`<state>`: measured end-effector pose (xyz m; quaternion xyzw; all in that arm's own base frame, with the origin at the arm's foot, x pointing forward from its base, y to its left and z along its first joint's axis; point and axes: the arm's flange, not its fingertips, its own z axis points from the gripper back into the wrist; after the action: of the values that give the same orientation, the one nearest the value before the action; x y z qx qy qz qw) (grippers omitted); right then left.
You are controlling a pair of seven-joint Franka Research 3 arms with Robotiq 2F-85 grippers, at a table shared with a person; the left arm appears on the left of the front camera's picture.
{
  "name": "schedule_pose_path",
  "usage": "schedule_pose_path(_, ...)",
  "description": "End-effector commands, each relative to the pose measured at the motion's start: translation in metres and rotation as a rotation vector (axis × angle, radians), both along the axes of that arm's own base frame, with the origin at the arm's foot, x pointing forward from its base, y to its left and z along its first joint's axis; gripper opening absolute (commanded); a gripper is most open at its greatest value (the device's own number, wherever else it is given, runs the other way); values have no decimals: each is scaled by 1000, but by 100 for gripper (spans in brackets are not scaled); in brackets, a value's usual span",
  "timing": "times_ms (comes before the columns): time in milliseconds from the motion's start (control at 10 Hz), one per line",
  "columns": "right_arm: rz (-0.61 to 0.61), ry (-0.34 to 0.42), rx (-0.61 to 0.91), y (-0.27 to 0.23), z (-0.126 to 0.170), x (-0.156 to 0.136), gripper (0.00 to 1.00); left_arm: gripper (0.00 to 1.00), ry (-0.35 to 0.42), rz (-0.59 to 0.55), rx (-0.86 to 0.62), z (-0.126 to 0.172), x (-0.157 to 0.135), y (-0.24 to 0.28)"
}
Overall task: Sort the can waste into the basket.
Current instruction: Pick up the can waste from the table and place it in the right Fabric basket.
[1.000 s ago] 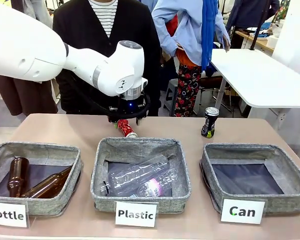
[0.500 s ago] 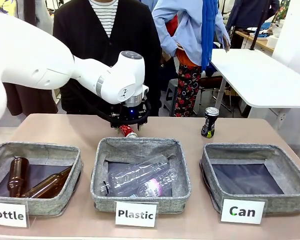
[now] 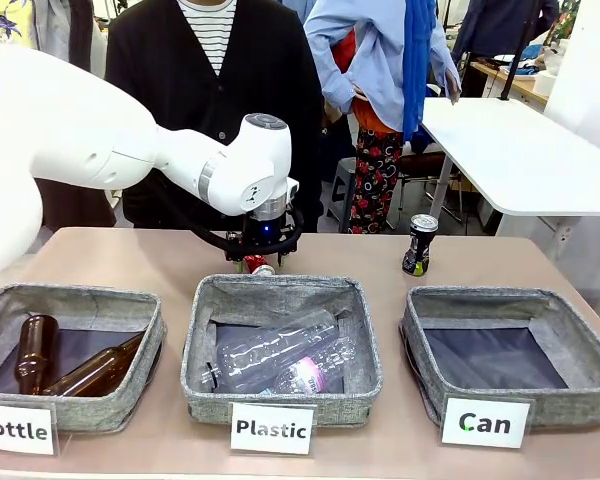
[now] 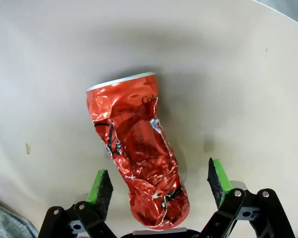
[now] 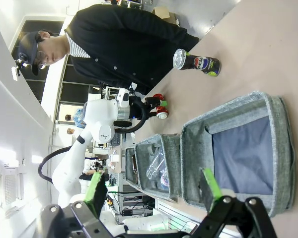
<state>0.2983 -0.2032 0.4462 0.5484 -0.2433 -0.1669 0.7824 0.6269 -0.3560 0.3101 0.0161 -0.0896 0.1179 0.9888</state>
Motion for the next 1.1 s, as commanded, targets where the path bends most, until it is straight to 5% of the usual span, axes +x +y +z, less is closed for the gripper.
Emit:
schedule_pose_path(0,-4,-24,7,0,1,1,100,100,-2,2,9,-3,10,2)
schedule_pose_path(100,-4,-24,7,0,1,1,100,100,-6,10,13,-4,11,2)
schedule_pose_path(200,-4,-24,7,0,1,1,100,48,-19,37,29,-4,12,1)
schedule_pose_path(300,-4,-24,7,0,1,1,100,41,-16,34,27,-4,12,1)
schedule_pose_path(400,-4,-24,7,0,1,1,100,0,-18,38,29,-4,12,2)
schedule_pose_path(600,-4,-24,7,0,1,1,100,0,-28,51,36,-5,12,2)
schedule_pose_path(700,-4,-24,7,0,1,1,100,14,-35,49,36,-4,10,2)
schedule_pose_path(800,-4,-24,7,0,1,1,100,4,-44,50,31,0,9,2)
schedule_pose_path(1000,-4,-24,7,0,1,1,100,0,-73,80,9,11,-3,5)
